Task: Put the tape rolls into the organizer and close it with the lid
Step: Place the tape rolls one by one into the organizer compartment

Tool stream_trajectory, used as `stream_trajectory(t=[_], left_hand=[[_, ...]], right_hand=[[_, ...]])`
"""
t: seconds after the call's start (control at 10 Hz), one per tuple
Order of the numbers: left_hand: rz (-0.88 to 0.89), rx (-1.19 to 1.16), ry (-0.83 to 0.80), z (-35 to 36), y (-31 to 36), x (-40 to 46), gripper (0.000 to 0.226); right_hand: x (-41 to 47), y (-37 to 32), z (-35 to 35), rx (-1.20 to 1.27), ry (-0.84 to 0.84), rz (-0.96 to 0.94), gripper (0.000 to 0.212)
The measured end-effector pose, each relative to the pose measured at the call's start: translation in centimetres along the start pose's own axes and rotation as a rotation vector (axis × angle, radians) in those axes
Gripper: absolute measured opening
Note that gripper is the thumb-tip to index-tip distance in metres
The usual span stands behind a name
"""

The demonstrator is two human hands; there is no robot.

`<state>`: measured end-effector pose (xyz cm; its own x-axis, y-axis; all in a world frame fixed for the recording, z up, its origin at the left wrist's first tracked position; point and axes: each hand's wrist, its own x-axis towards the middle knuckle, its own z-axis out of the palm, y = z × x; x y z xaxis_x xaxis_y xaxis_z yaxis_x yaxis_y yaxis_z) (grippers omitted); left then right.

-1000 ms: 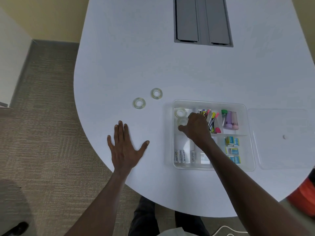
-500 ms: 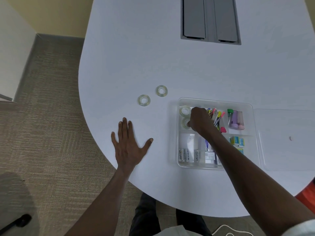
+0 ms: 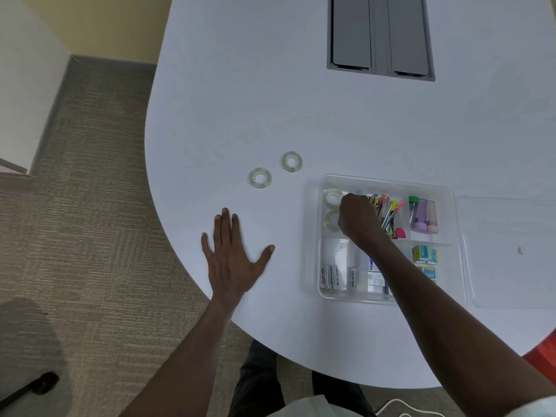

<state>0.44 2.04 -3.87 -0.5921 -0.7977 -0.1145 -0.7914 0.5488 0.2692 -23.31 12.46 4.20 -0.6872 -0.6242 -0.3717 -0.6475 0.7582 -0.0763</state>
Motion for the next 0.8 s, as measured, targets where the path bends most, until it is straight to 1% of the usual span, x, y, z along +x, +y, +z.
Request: stream_trajectory(t=[0.2, 0.3, 0.4, 0.5, 0.6, 0.7, 0.8], left_hand=[[0.000, 0.015, -0.009, -0.1, 0.0, 0.1, 0.104], [-0.003, 0.006, -0.011, 0.0, 0.0, 0.1, 0.104], [-0.003, 0.002, -0.001, 0.0, 0.1, 0.1, 0.104], [-0.002, 0.002, -0.001, 0.0, 0.0, 0.0, 0.105], [-0.004, 0.003, -0.003, 0.0, 0.0, 0.0, 0.105], [-0.003, 0.002, 0.003, 0.0, 0.1, 0.1, 0.105], [-0.002, 0.011, 0.017, 0.0, 0.1, 0.0, 0.104]], right_hand=[[0.6, 0.4, 0.9, 0.005, -0.026, -0.024, 0.019], [0.8, 0.7, 1.1, 0.031, 0.004, -0.046, 0.023], [1.1, 1.0, 1.2, 0.086, 0.077, -0.044, 0.024], [1.1, 0.7, 0.8, 0.272, 0.236, 0.019, 0.022], [0.9, -0.5, -0.2, 0.374, 0.386, 0.004, 0.019], [1.3, -2.7, -0.8, 0.382, 0.449, -0.156, 0.011], [2.2, -5.2, -0.1, 0.382, 0.416, -0.304, 0.004]])
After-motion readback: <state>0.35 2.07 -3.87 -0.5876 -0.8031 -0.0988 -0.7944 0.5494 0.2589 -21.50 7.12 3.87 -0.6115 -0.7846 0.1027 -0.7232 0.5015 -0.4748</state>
